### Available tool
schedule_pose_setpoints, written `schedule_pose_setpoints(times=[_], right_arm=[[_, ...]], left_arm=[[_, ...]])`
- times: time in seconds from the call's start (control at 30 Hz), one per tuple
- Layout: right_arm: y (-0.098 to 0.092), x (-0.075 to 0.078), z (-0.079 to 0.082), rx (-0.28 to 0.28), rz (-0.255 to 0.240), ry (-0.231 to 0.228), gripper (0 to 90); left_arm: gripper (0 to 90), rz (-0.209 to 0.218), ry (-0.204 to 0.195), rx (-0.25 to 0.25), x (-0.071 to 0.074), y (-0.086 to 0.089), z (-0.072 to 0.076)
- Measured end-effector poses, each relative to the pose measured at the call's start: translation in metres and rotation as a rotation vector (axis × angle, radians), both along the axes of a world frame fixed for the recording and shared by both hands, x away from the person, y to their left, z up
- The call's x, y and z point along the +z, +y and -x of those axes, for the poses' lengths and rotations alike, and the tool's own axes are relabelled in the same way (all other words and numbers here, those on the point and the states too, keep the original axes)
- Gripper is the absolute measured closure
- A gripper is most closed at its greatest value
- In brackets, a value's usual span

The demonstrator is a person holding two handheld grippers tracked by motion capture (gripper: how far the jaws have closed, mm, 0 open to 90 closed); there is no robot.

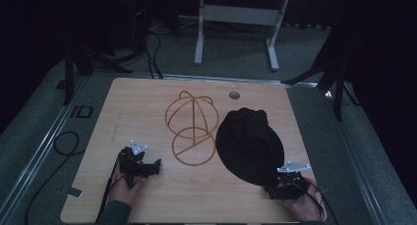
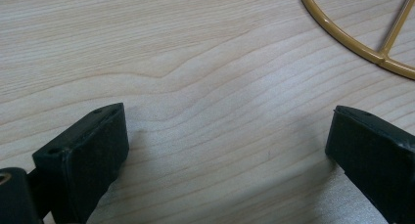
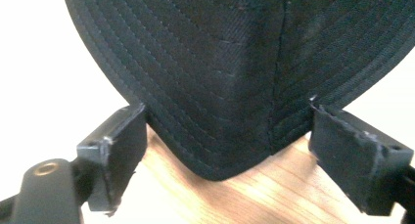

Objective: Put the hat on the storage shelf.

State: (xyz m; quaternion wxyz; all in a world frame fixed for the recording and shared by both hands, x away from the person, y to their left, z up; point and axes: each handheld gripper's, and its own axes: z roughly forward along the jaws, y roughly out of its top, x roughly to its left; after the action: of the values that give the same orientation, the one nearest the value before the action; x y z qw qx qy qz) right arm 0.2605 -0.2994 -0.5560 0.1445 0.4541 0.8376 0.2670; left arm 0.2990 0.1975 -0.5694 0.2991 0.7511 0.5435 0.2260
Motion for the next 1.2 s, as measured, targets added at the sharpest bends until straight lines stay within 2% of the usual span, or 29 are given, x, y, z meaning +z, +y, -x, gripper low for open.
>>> schedule_pose_setpoints(times=[0.2, 0.23, 0.27, 0.37, 0.47, 0.53, 0.63, 0.83, 1.2], right_arm=[[-0.002, 0.005, -0.002, 0.028, 0.025, 0.045, 21.7], [-0.002, 0.007, -0.004, 0.034, 0.025, 0.071, 23.4], [-0.003, 0.009, -0.005, 0.035, 0.021, 0.078, 24.3], [-0.005, 0.011, -0.006, 0.044, 0.007, 0.089, 24.7], [-0.005, 0.016, -0.006, 0.081, 0.031, 0.102, 22.6], [-0.004, 0.018, -0.005, 0.091, 0.043, 0.102, 21.1], [-0.002, 0.028, -0.007, 0.127, 0.088, 0.087, 19.5], [0.000, 0.039, -0.013, 0.158, 0.119, 0.096, 18.6], [-0.002, 0.054, -0.026, 0.172, 0.102, 0.099, 13.0]], left_arm=[[2.6, -0.001, 0.001, -0.001, 0.000, 0.000, 0.000], [2.6, -0.001, 0.001, -0.001, 0.000, 0.000, 0.000], [2.6, -0.001, 0.001, -0.001, 0.000, 0.000, 0.000], [2.6, -0.001, 0.001, -0.001, 0.000, 0.000, 0.000], [2.6, 0.000, 0.001, -0.001, 0.000, 0.000, 0.000], [2.6, -0.001, 0.001, -0.001, 0.000, 0.000, 0.000], [2.6, 0.000, 0.000, 0.000, 0.000, 0.000, 0.000], [2.6, 0.001, 0.000, 0.000, 0.000, 0.000, 0.000], [2.6, 0.001, 0.000, -0.001, 0.000, 0.000, 0.000]])
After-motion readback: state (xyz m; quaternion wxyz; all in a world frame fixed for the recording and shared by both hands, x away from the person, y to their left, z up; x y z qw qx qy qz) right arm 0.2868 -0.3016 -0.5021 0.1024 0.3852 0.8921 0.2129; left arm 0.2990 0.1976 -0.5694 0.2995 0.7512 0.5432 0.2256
